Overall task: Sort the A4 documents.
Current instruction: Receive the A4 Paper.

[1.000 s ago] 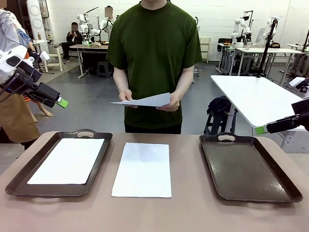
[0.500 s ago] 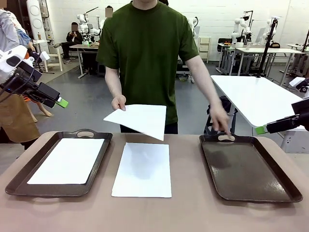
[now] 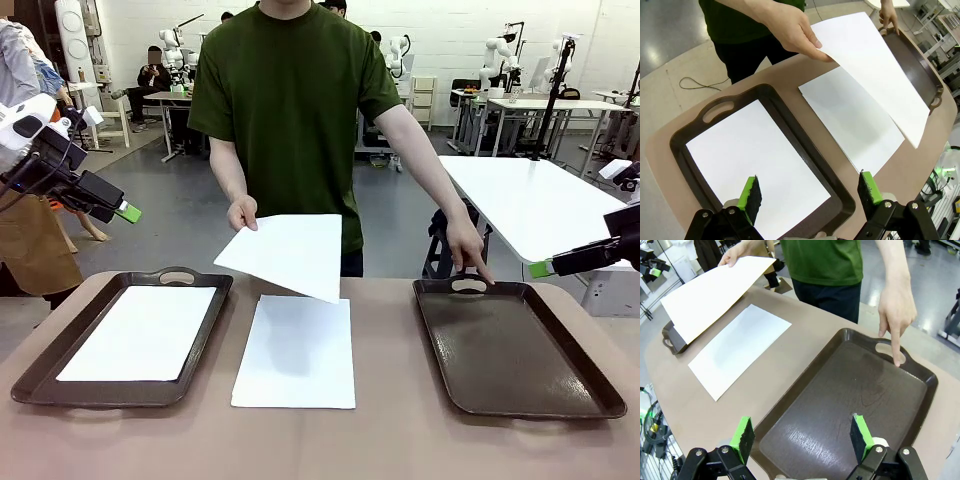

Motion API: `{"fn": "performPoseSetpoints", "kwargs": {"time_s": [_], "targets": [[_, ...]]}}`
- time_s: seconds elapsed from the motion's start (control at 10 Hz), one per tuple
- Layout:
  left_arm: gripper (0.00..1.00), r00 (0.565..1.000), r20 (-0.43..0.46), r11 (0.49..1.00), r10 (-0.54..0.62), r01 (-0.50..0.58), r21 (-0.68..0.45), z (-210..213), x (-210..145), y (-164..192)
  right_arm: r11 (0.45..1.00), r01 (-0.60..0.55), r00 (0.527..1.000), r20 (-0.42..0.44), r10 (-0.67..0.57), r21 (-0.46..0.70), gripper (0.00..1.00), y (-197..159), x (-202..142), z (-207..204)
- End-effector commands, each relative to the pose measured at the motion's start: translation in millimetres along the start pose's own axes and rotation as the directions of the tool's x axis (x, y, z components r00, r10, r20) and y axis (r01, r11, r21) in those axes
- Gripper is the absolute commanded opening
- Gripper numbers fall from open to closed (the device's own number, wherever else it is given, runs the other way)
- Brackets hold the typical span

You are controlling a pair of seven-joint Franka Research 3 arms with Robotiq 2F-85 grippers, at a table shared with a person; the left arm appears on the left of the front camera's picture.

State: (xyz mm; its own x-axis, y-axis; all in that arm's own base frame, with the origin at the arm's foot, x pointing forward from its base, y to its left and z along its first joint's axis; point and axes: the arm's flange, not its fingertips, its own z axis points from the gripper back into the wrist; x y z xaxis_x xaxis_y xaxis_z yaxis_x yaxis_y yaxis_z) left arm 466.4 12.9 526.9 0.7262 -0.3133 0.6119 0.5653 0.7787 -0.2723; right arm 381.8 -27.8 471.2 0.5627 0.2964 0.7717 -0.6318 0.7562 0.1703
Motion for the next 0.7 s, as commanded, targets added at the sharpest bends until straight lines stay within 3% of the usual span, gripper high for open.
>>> {"fn": "performPoseSetpoints", "kwargs": {"time_s": [0.0,0.4,0.6], "targets": [[1.00,1.000,0.005,1.000,-0.006,0.006,0.013,1.2,1.2,-0.3,1.000,-0.001,1.000,0.009,0.001,0.015,1.00,-2.3,-1.5,-3.4],[1.00,1.000,0.005,1.000,-0.006,0.006,0.013,1.2,1.2,-0.3,1.000,0.000,1.000,0.000,0.000,0.000,1.00,0.0,0.0,0.0],[1.00,1.000,0.005,1.000,-0.006,0.006,0.013,1.2,1.2,-0.3,0.983,0.138,0.990,-0.037,-0.134,0.118,1.00,-10.6,-1.2,-18.6]]}}
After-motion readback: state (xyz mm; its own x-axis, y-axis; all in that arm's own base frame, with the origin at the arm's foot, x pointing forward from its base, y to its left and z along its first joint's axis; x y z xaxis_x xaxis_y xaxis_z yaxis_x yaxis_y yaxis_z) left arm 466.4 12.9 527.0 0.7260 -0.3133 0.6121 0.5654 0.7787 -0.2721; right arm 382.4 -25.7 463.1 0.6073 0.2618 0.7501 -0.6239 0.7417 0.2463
